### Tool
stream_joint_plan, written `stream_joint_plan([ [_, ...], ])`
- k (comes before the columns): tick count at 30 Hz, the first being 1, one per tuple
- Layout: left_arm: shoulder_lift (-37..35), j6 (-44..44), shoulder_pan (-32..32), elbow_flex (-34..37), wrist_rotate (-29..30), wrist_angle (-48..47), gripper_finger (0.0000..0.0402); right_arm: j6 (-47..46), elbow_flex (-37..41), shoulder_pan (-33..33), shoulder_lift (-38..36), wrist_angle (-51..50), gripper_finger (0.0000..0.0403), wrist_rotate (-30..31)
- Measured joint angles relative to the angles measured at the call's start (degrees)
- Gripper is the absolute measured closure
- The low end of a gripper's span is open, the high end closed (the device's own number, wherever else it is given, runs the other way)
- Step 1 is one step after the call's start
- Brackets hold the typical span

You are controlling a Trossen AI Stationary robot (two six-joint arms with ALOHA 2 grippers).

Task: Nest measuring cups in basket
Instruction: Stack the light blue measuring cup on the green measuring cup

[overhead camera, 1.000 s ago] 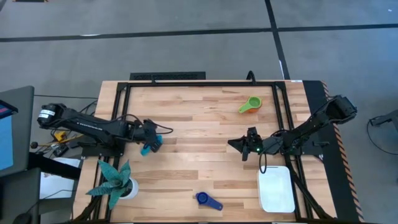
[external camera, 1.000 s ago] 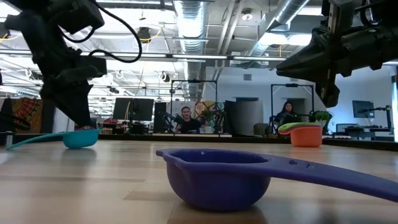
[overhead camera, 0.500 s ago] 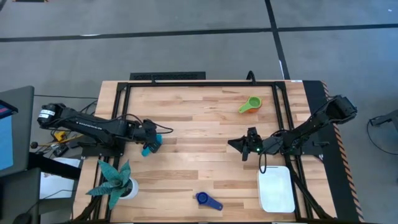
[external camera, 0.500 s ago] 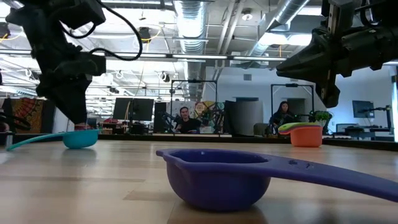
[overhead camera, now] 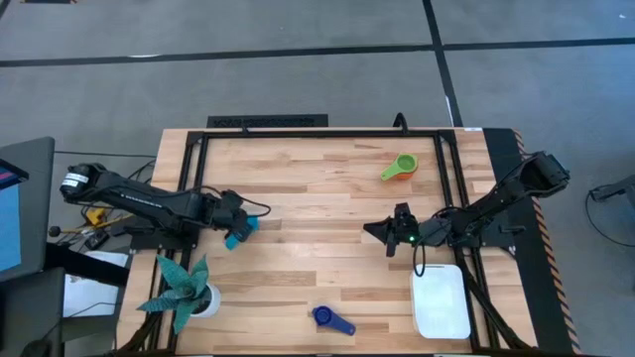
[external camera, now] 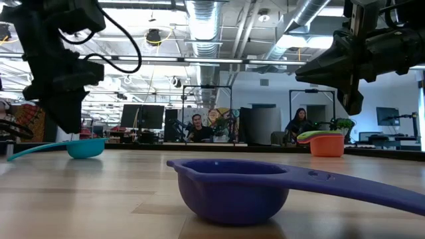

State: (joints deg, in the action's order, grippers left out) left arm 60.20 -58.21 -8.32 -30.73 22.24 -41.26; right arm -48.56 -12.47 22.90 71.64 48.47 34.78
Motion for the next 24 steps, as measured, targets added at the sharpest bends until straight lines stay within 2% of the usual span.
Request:
stream_joint_plan([
  [10, 0.24, -3.91, -0.02, 4.99, 0.48, 6.84, 0.0266, -0.02, 0.0, 0.0, -0.02, 0.0, 0.034, -0.37],
  [13, 0.24, -2.22, -0.01, 5.03, 0.47, 8.52, 0.0298, -0.01, 0.0, 0.0, -0.01, 0.0, 0.034, -0.37],
  [18, 1.68, 1.79, 0.15, 5.07, 0.92, 12.18, 0.0385, -0.91, 0.0, -0.21, -0.02, 0.02, 0.034, -0.34],
  [24, 6.22, 4.46, 2.05, 5.69, 1.03, 19.28, 0.0397, -0.93, 0.0, -1.6, -0.02, 0.2, 0.034, -0.04],
])
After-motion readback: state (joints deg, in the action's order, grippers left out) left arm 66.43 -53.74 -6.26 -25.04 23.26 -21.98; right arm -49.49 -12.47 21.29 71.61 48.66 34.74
